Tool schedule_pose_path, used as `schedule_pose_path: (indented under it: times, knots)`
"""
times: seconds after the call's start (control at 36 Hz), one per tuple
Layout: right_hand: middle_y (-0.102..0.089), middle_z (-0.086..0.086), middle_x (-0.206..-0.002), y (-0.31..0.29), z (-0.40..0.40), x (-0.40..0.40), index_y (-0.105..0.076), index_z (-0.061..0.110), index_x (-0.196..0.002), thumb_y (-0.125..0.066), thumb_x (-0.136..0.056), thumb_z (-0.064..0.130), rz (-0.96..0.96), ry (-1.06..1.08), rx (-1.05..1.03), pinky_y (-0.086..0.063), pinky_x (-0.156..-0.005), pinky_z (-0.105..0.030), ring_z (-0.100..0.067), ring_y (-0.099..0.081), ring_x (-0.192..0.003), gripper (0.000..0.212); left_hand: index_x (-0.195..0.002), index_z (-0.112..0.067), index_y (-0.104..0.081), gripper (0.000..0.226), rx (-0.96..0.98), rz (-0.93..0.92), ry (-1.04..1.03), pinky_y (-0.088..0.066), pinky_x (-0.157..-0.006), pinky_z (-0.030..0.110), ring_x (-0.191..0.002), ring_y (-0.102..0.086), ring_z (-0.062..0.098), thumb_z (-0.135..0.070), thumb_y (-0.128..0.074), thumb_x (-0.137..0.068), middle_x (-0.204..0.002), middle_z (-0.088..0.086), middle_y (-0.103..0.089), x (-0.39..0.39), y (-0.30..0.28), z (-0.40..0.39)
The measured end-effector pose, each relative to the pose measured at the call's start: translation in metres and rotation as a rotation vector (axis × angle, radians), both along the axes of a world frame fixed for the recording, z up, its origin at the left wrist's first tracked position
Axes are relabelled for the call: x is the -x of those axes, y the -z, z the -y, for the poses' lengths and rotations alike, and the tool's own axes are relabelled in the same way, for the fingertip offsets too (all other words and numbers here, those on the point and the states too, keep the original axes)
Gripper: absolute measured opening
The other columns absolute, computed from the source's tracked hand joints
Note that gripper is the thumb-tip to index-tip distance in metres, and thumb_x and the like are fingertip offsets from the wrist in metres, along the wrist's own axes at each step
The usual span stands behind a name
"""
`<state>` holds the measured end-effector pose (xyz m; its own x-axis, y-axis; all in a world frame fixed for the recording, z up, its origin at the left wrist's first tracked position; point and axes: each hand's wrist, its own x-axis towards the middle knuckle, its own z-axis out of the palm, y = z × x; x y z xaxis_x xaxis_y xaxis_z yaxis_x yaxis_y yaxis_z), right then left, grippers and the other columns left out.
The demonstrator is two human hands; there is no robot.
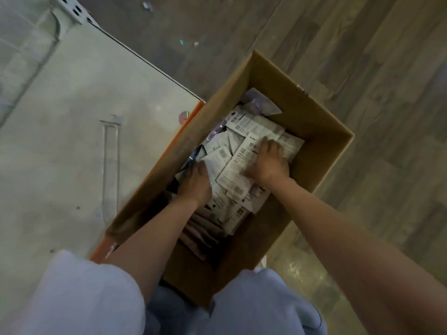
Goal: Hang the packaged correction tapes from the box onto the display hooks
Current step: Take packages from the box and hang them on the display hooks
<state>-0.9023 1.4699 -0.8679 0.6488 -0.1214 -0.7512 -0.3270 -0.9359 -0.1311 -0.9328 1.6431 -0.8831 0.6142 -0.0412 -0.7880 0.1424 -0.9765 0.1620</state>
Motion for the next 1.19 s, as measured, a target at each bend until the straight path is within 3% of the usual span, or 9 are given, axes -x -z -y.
schedule_pose_path:
  times: [0.08,0.14,0.33,0.44,0.56,0.75,1.0,1.06,1.19]
  knots:
    - [-0.005,-0.021,-0.156,0.010,-0.010,0.002,0.011,0.007,-0.150,-0.066,-0.087,0.033,0.028,-0.044,0.077,-0.020,-0.114,-0.047,-0.037,-0.007,-0.144,0.104,-0.150,-0.005,0.006,0.084,-0.084,0.014,0.104,-0.012,-0.116,0.045,-0.145,0.001,0.037,-0.018,-0.054,-0.093,-0.156,0.022,0.002,0.005,0.013,0.008]
    - [-0.016,-0.020,-0.150,0.010,-0.015,0.005,0.004,0.004,-0.150,-0.065,-0.088,0.029,0.083,-0.070,0.129,-0.028,-0.109,-0.045,-0.036,-0.018,-0.138,0.096,-0.149,-0.001,0.000,0.088,-0.133,0.067,0.121,-0.020,-0.113,0.041,-0.140,-0.011,0.037,-0.019,-0.062,-0.089,-0.152,0.023,-0.010,0.010,0.013,0.012]
    - [-0.035,-0.020,-0.135,-0.025,-0.011,0.028,-0.035,0.001,-0.134,-0.060,-0.090,0.017,0.095,0.076,-0.053,-0.040,-0.098,-0.040,-0.036,-0.037,-0.125,0.052,-0.131,0.001,-0.043,0.047,-0.055,0.019,-0.124,-0.042,-0.101,0.042,-0.124,-0.045,0.036,-0.011,-0.061,-0.089,-0.133,0.022,-0.045,0.014,-0.019,-0.004]
    - [-0.046,-0.020,-0.128,-0.073,-0.005,0.042,-0.044,0.000,-0.125,-0.056,-0.092,0.009,0.068,0.155,-0.170,-0.040,-0.097,-0.038,-0.035,-0.046,-0.119,0.037,-0.124,0.002,-0.047,0.038,-0.007,0.066,-0.167,-0.042,-0.094,0.040,-0.115,-0.049,0.038,-0.006,-0.059,-0.088,-0.126,0.023,-0.049,0.020,-0.073,-0.014]
    - [-0.059,-0.015,-0.112,-0.139,-0.005,0.048,-0.048,0.004,-0.111,-0.056,-0.094,0.011,0.039,0.219,-0.267,-0.046,-0.080,-0.036,-0.030,-0.057,-0.103,0.020,-0.116,0.000,-0.048,0.026,0.015,0.143,-0.281,-0.040,-0.087,0.039,-0.109,-0.050,0.038,-0.011,-0.053,-0.093,-0.120,0.022,-0.050,0.029,-0.139,-0.020]
    - [-0.060,-0.018,-0.110,-0.259,-0.004,0.040,-0.044,0.008,-0.129,-0.045,-0.099,0.012,0.020,0.165,-0.295,-0.051,-0.078,-0.041,-0.032,-0.059,-0.094,0.030,-0.118,0.002,-0.047,0.025,-0.035,0.181,-0.333,-0.044,-0.089,0.045,-0.106,-0.051,0.043,-0.008,-0.043,-0.096,-0.125,0.026,-0.043,0.033,-0.248,-0.027]
    - [-0.059,-0.013,-0.099,-0.360,-0.011,0.042,-0.045,0.011,-0.110,-0.042,-0.100,0.016,0.065,0.197,-0.375,-0.052,-0.078,-0.043,-0.030,-0.060,-0.090,0.011,-0.109,-0.004,-0.043,0.018,-0.014,0.178,-0.416,-0.054,-0.079,0.048,-0.092,-0.062,0.042,-0.018,-0.037,-0.101,-0.109,0.023,-0.060,0.025,-0.361,-0.023]
    - [-0.061,-0.015,-0.104,-0.380,-0.017,0.046,-0.045,0.009,-0.108,-0.041,-0.100,0.014,0.089,0.182,-0.399,-0.049,-0.074,-0.040,-0.030,-0.060,-0.091,0.010,-0.109,-0.004,-0.046,0.019,0.002,0.206,-0.445,-0.053,-0.079,0.047,-0.091,-0.063,0.041,-0.020,-0.038,-0.101,-0.109,0.023,-0.061,0.025,-0.381,-0.022]
    - [-0.061,-0.012,-0.122,-0.421,-0.041,0.067,-0.047,0.009,-0.121,-0.041,-0.101,0.013,0.132,0.105,-0.478,-0.050,-0.088,-0.037,-0.026,-0.060,-0.106,0.021,-0.113,-0.002,-0.050,0.023,0.121,0.252,-0.556,-0.052,-0.083,0.042,-0.099,-0.061,0.038,-0.020,-0.045,-0.099,-0.113,0.020,-0.062,0.033,-0.419,-0.019]
